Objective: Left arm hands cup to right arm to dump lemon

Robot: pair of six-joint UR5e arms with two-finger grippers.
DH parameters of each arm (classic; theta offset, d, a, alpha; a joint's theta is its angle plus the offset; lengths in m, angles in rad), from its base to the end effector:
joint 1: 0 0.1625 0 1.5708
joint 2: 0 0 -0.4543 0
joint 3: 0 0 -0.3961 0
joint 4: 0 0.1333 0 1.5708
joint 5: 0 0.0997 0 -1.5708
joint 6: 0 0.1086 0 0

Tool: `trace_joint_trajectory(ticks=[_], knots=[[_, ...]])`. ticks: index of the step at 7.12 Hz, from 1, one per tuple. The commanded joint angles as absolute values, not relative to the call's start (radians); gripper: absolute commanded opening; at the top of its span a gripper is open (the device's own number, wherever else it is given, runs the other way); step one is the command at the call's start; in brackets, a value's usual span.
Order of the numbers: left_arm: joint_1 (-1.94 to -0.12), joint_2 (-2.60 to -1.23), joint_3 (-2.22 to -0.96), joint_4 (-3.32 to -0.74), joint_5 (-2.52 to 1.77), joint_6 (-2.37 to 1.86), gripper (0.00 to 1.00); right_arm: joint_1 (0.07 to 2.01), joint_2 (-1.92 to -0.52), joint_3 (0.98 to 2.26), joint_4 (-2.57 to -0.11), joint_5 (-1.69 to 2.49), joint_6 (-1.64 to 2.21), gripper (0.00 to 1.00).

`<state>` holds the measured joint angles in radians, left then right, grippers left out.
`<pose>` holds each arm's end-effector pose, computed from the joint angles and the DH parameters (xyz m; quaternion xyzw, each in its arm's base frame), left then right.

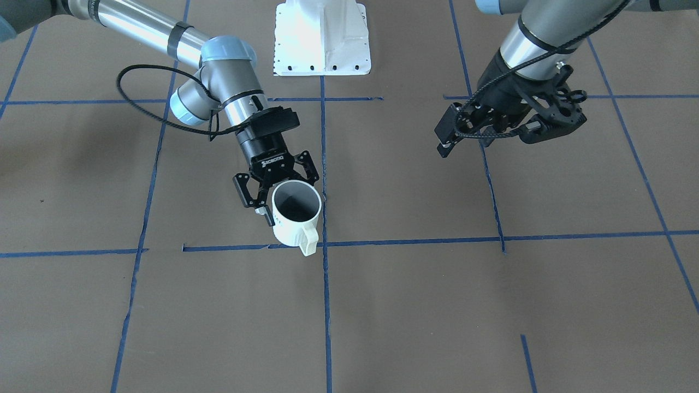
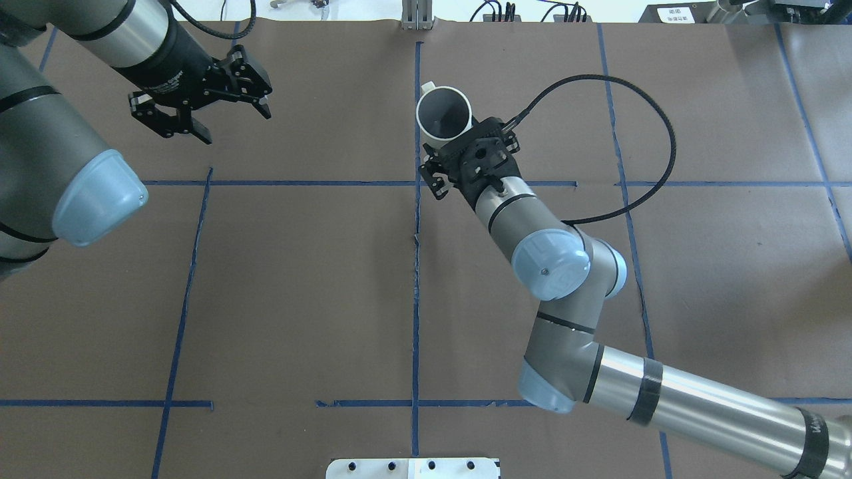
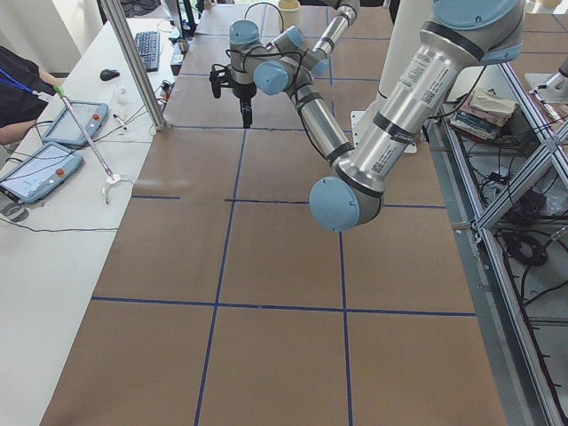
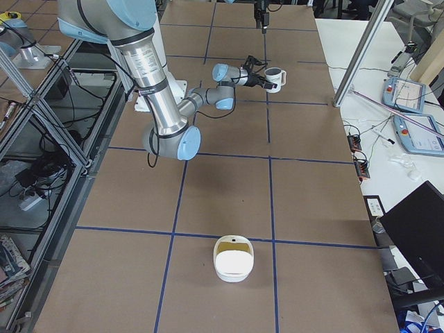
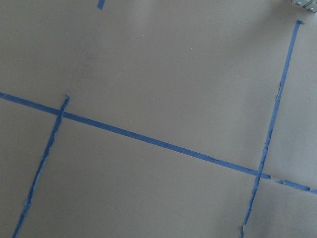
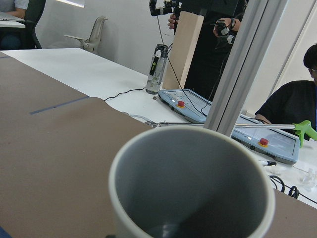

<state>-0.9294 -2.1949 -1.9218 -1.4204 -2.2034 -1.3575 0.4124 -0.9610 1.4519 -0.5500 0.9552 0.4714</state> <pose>0.3154 -0.5379 0.1895 -0.0337 0.4745 -0.1884 0.8592 -0.5663 -0.4617 0.2539 0.6088 -0.3244 -0.0379 0.7230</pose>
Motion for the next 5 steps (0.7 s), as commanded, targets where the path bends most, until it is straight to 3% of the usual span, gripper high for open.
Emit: trace_joint_trajectory(ticks=[1,5], knots=[[-0.879,-2.252,-1.913,-1.427,-2.200,-1.462,0.65,0.336,-0.933,1.451,-0.563,0.861,0.465,0.10],[-0.818,-2.282,-1.869,-1.463,-2.157,-1.500,0.65,0.327,-0.867,1.462,-0.737,0.865,0.459,0.13]])
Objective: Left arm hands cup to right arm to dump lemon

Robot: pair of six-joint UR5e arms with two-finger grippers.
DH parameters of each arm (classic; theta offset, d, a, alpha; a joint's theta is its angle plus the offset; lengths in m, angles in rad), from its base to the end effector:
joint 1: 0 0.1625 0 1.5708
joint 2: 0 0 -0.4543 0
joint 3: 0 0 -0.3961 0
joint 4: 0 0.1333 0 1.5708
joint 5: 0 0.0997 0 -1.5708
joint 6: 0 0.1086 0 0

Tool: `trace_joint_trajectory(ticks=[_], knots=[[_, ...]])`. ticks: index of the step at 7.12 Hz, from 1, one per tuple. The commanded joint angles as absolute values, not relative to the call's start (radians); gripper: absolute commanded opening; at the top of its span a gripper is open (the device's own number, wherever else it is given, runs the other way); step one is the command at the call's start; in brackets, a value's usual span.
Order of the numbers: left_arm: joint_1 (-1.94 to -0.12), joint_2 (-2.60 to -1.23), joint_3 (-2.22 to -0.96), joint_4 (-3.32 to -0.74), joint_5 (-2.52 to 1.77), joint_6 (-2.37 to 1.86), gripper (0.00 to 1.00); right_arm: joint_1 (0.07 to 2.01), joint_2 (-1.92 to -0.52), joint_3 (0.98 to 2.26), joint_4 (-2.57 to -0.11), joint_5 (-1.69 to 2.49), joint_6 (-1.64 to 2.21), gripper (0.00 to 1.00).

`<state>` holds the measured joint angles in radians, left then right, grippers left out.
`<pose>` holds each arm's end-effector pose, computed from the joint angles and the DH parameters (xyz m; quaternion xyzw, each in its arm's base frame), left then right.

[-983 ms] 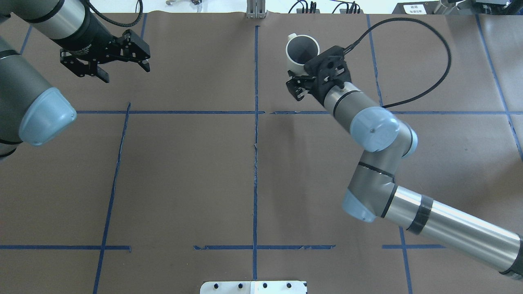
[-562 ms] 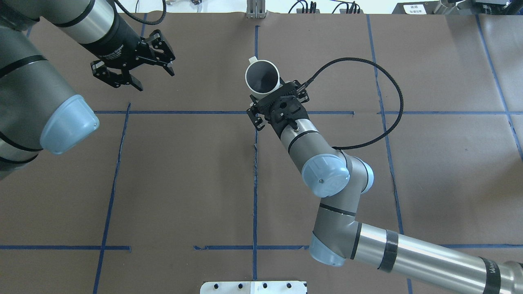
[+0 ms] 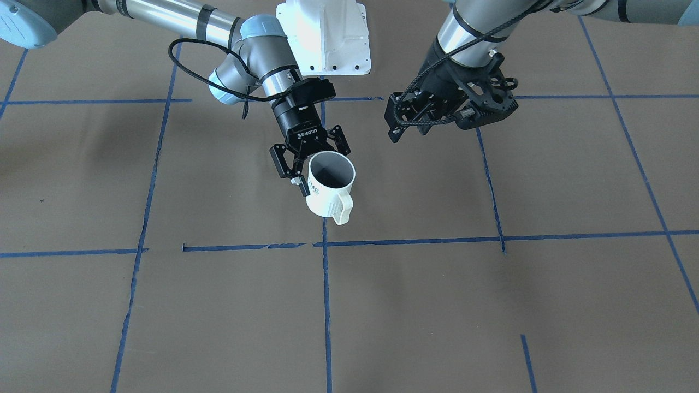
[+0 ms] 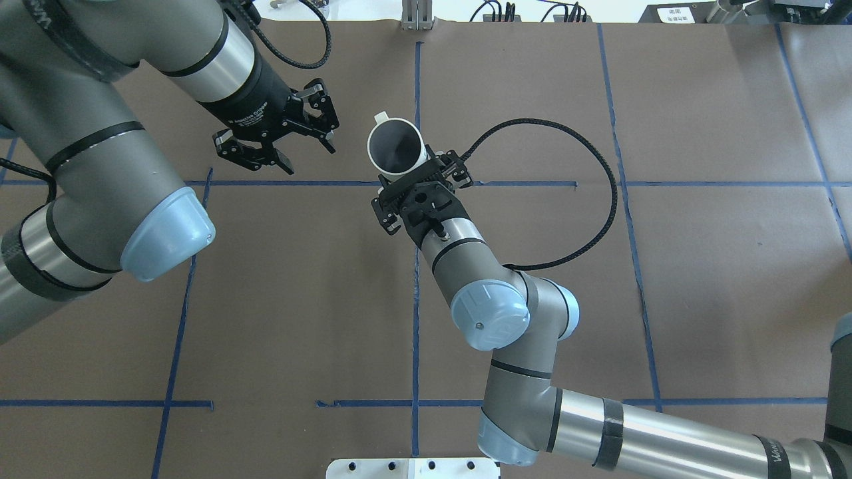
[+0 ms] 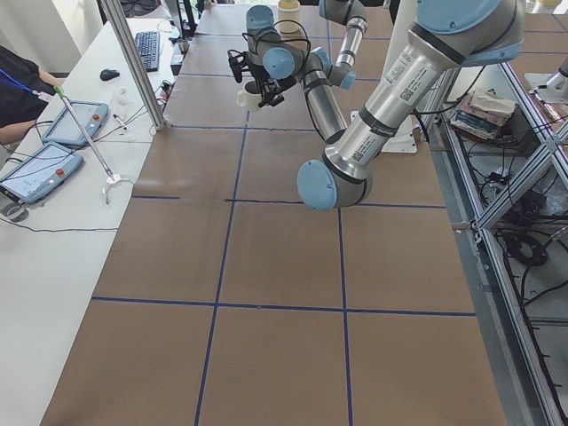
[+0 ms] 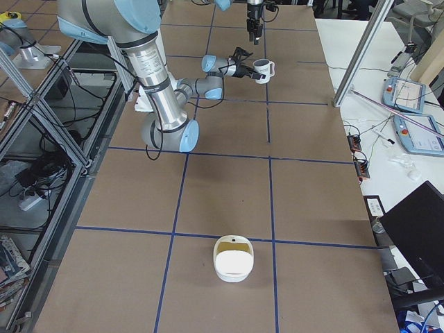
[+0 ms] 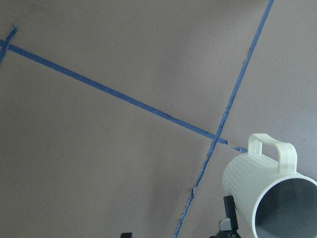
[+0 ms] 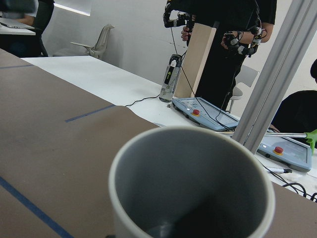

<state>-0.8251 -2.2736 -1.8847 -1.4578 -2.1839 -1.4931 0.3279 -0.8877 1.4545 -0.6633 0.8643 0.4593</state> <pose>0.3778 -0.5134 0.1489 -0.0627 0.4930 -0.1904 0.8466 -0.6091 -0.4225 0.2109 0.6083 -0.3054 -0.0503 0.7308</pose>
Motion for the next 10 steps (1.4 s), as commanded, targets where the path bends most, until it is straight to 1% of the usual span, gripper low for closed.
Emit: trace_joint_trajectory(ticks=[1,4,5,9,10], knots=[[-0.810,-2.293,-1.849,-1.471,-2.151,-1.502,0.65,0.327,-0.864,1.462,-0.756,0.867,0.459,0.12],[-0.802,-2.333,-1.789,-1.479,-2.123,-1.520,0.65,0.318,-0.862,1.512,-0.856,0.868,0.459,0.12],[-0.802,-2.341,-1.754,-1.518,-2.122,-1.525,0.65,0.310,-0.862,1.520,-0.857,0.868,0.460,0.12],[-0.750,-2.339,-1.741,-1.557,-2.071,-1.554,0.65,0.310,-0.862,1.522,-0.853,0.867,0.465,0.12],[-0.746,-2.339,-1.740,-1.557,-2.062,-1.555,0.62,0.310,-0.862,1.522,-0.853,0.867,0.466,0.13]])
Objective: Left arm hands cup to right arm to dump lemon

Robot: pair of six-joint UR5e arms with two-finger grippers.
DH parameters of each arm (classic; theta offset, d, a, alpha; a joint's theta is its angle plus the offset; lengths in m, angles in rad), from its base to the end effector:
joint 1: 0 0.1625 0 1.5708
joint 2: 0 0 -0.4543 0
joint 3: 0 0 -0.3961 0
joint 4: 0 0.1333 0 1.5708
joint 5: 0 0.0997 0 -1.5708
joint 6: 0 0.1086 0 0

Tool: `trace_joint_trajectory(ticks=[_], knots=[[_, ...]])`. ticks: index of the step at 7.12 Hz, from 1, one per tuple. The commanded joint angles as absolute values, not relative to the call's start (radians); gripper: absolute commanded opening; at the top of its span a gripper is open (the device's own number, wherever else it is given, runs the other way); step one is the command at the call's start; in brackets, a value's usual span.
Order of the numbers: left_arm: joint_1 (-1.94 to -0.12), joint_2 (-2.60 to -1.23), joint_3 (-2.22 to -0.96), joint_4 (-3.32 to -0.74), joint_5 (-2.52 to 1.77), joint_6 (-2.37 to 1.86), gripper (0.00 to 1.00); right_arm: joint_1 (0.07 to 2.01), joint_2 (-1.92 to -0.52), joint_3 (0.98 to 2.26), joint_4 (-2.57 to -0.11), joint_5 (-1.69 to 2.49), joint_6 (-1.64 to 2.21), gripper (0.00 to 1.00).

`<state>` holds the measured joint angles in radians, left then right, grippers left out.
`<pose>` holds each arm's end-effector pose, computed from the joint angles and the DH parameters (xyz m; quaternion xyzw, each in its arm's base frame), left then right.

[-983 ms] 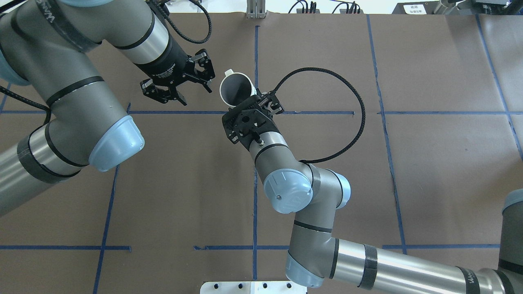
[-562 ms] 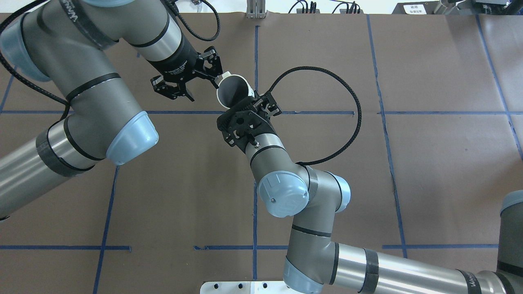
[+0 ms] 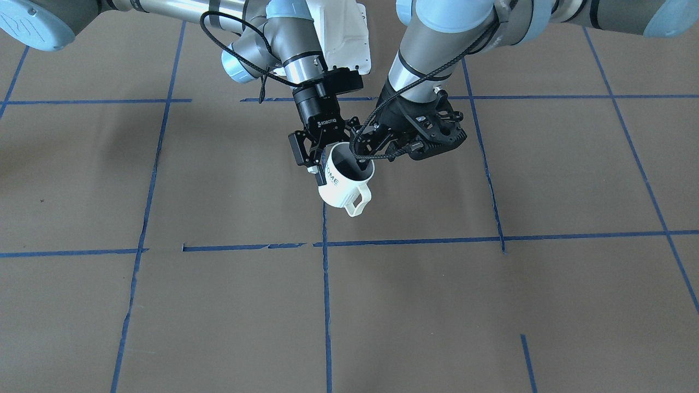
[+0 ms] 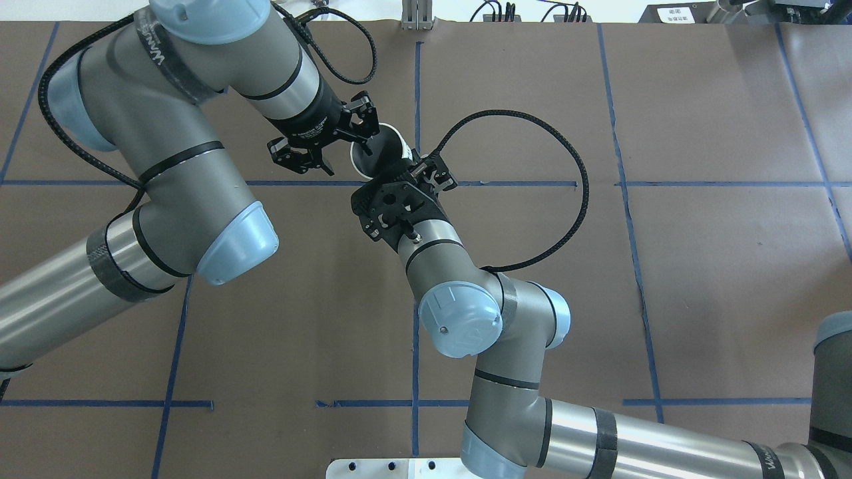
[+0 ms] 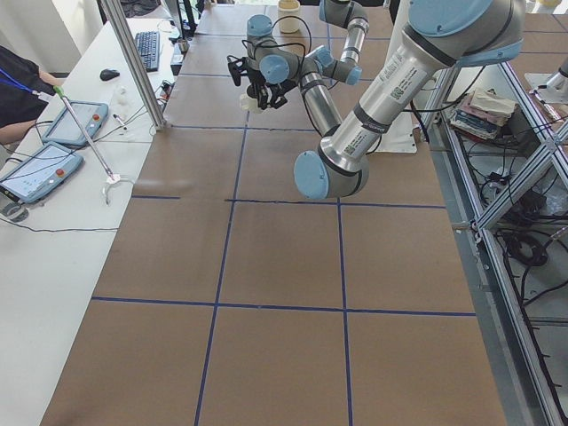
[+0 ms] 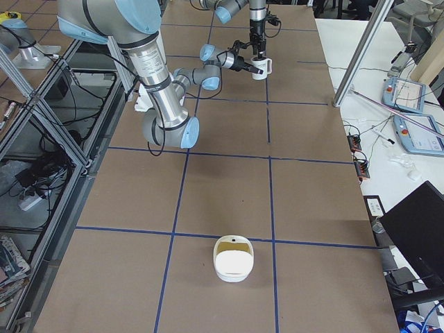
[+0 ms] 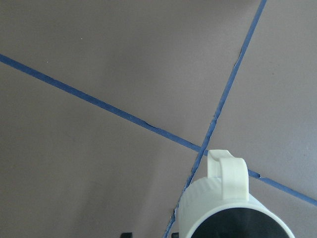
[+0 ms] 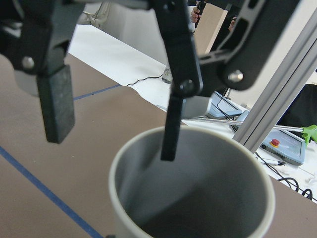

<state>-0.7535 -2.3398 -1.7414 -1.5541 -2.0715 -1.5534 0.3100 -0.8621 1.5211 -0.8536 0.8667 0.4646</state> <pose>0.4446 -0.5284 0.1472 -0.0434 0.4831 -0.2092 0.8491 -0.6134 -0.4103 0.1831 0.5900 -0.2796 -0.0792 0.7533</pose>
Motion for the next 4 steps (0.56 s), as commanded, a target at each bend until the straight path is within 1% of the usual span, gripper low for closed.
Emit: trace_joint_trajectory(ticks=[1,2,3,4], knots=[[-0.735,-2.338,-1.738,-1.569,-2.053,-1.562,0.46,0.310,-0.862,1.522,-0.851,0.867,0.466,0.13],[-0.732,-2.339,-1.740,-1.571,-2.051,-1.593,0.16,0.310,-0.862,1.526,-0.854,0.868,0.465,0.13],[-0.729,-2.341,-1.740,-1.584,-2.045,-1.606,0.00,0.310,-0.861,1.528,-0.853,0.870,0.468,0.36],[-0.729,-2.339,-1.738,-1.591,-2.045,-1.605,0.00,0.310,-0.859,1.525,-0.847,0.871,0.477,0.99]])
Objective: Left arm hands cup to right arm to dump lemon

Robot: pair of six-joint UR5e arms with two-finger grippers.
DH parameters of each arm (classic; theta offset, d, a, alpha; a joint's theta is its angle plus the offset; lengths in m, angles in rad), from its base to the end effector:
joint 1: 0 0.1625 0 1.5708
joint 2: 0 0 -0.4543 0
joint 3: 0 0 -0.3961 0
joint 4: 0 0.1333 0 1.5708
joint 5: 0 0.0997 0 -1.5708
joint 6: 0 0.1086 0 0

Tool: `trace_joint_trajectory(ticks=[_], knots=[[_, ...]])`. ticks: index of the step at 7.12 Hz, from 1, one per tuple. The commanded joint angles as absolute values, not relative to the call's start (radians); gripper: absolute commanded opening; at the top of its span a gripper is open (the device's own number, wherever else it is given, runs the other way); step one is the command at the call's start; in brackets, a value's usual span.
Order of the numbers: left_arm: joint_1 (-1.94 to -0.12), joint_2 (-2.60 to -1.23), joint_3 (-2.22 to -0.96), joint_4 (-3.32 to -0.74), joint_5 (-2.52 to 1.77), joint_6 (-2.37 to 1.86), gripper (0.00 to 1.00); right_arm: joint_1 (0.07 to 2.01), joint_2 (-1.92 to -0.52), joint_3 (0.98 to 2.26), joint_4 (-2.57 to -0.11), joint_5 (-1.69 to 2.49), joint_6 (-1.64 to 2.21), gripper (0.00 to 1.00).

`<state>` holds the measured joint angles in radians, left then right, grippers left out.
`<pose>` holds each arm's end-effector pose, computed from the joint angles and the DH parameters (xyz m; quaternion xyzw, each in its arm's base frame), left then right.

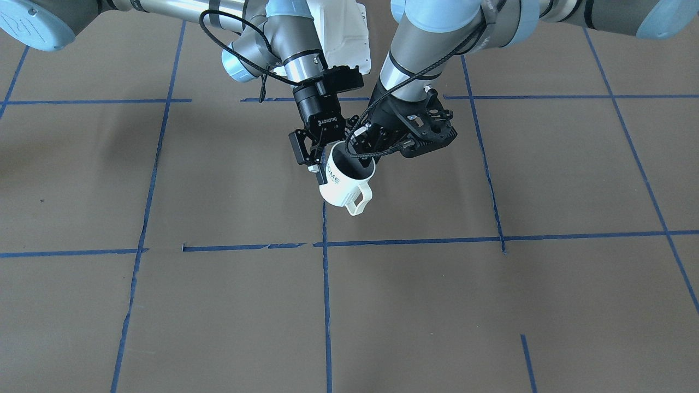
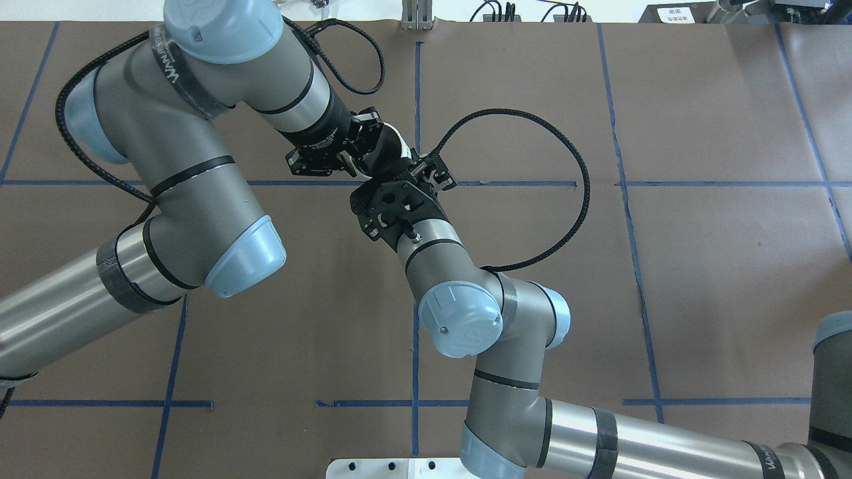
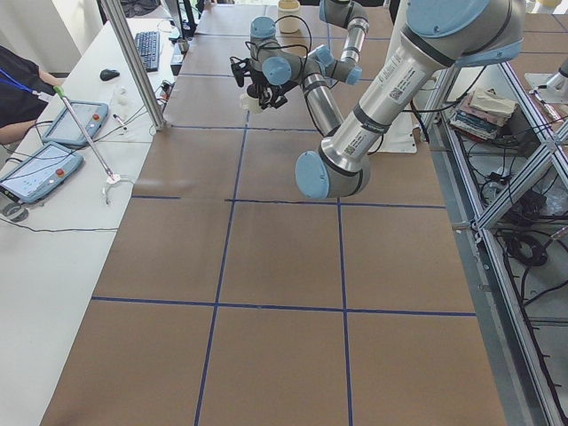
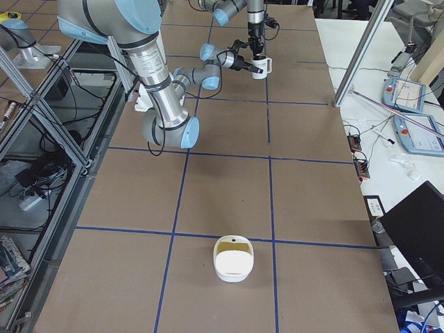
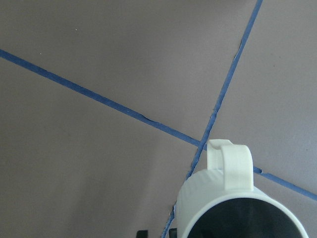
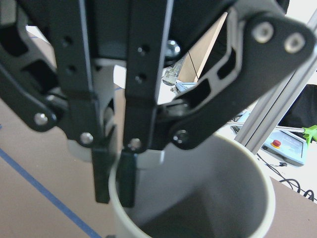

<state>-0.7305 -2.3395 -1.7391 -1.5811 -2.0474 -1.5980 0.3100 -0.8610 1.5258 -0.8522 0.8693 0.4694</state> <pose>0.4560 -0.5205 0.1453 -0.0445 0.4885 -0.2198 0.8433 -0.6121 -0.4096 0.1802 0.5899 -0.2843 -0.0766 0.7519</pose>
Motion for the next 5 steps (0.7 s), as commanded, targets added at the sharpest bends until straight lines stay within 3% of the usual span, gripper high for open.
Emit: trace_joint_trajectory(ticks=[1,5], knots=[[-0.729,-2.338,-1.738,-1.591,-2.046,-1.600,0.00,0.310,-0.862,1.526,-0.847,0.880,0.477,1.00],[-0.730,-2.333,-1.701,-1.594,-2.004,-1.589,0.00,0.310,-0.867,1.528,-0.844,0.881,0.476,1.00]])
